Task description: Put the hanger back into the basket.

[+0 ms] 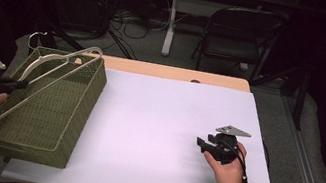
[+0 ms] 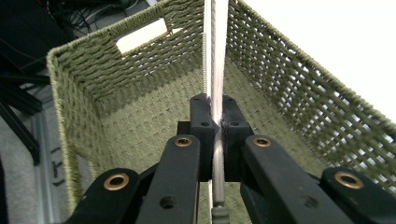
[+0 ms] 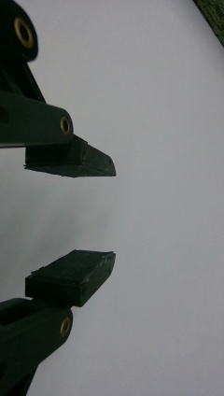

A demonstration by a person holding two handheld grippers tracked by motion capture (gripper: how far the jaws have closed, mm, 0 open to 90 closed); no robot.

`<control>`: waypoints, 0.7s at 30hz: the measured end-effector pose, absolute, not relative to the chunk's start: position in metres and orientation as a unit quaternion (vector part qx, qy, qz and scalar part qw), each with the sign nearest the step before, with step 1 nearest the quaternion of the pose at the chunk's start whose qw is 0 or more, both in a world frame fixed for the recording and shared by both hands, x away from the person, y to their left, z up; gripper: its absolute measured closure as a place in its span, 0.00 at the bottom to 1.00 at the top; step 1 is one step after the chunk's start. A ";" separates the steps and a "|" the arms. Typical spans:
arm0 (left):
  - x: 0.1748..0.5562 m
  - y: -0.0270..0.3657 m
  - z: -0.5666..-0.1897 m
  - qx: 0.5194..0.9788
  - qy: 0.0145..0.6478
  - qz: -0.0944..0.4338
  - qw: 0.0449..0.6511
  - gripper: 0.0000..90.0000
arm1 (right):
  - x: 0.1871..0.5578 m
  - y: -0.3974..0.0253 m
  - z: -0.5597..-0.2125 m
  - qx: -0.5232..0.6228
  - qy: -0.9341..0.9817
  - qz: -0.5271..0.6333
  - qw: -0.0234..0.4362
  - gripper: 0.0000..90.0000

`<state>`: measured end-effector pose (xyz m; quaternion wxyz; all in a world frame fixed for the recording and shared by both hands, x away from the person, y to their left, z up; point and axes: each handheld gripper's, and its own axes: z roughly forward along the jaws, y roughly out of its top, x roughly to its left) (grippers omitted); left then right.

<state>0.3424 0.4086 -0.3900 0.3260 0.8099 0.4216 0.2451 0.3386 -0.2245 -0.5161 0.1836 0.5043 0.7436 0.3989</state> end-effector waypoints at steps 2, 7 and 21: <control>0.343 0.411 -0.390 0.812 0.418 0.243 0.326 0.97 | 0.339 -0.224 -0.516 0.503 0.744 0.399 0.184 0.57; 0.345 0.416 -0.390 0.817 0.410 0.237 0.329 0.97 | 0.339 -0.224 -0.517 0.499 0.746 0.398 0.188 0.54; 0.343 0.423 -0.395 0.824 0.396 0.231 0.333 0.97 | 0.341 -0.221 -0.519 0.500 0.743 0.392 0.212 0.45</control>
